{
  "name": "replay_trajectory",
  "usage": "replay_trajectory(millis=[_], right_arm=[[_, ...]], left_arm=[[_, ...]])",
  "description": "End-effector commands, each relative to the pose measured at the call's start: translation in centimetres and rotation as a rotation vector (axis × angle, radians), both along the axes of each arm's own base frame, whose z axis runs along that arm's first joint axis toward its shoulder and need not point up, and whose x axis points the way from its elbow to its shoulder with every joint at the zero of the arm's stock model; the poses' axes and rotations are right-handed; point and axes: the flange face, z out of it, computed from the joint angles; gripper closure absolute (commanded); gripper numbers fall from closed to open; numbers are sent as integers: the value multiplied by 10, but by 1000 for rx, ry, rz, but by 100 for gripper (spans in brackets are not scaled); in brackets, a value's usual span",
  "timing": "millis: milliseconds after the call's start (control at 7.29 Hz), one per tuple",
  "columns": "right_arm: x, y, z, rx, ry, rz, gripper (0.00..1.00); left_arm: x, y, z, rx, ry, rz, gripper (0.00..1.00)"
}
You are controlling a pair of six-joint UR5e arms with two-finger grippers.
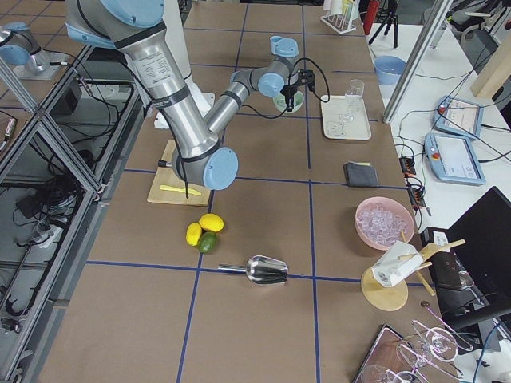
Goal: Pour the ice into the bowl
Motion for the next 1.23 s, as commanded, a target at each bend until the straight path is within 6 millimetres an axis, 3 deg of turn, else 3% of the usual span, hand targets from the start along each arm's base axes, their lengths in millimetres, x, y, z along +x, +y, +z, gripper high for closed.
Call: replay_trajectory(millis=[0,137,274,549,823,1097], right_arm=[[80,-10,64,43,47,-49,100],[117,-15,100,34,55,-98,100],[142,-10,142,29,85,-125,100],[189,20,221,49,71,-110,100],[205,32,277,35,67,-136,100],[205,27,331,62,40,-139,100]], left_arm=[[0,-1,-7,17,-4,1,0],[0,-1,-7,17,-2,1,0],[0,-1,-8,17,-2,1,0],[0,-3,-9,20,-2,1,0],[0,-3,-9,19,-1,0,0],[0,-3,-9,21,-1,0,0]])
